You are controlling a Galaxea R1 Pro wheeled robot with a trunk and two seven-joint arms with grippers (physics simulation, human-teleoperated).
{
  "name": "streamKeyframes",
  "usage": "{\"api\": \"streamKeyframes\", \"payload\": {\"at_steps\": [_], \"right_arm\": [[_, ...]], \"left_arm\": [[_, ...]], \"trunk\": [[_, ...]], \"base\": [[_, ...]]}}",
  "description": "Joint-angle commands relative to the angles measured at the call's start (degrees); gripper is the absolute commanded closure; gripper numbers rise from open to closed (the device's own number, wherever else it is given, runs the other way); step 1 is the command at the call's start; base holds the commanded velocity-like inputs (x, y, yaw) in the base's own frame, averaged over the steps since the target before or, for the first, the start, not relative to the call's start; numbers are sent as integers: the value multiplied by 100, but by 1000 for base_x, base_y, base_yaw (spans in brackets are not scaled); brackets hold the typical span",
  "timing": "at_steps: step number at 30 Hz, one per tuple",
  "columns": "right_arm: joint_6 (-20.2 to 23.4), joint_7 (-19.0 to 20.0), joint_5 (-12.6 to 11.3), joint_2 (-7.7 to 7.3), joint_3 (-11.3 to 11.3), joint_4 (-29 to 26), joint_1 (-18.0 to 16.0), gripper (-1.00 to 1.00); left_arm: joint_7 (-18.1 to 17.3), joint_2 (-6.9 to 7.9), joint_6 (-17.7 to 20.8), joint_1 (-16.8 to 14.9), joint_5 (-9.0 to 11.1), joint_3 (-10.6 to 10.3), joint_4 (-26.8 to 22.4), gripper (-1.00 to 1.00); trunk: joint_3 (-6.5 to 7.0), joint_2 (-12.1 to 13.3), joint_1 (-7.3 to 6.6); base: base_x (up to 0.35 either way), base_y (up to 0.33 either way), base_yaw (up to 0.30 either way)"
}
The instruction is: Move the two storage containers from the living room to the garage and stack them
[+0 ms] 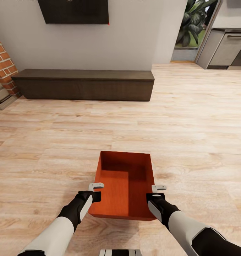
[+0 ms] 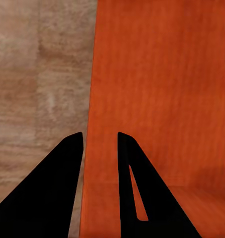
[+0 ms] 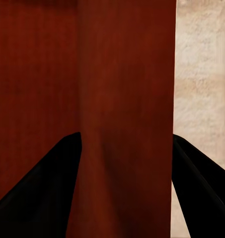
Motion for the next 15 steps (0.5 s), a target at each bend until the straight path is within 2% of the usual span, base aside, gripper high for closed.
{"api": "streamKeyframes", "payload": {"at_steps": [1, 15], "right_arm": [[46, -42, 55, 4, 82, -113, -2, 100], [50, -42, 53, -8, 82, -118, -2, 100]], "left_arm": [[58, -9, 43, 3, -82, 6, 4, 100], [58, -9, 47, 3, -82, 6, -2, 100]], "trunk": [[14, 40, -23], [266, 602, -331]], "base": [[0, 0, 0], [0, 0, 0]]}}
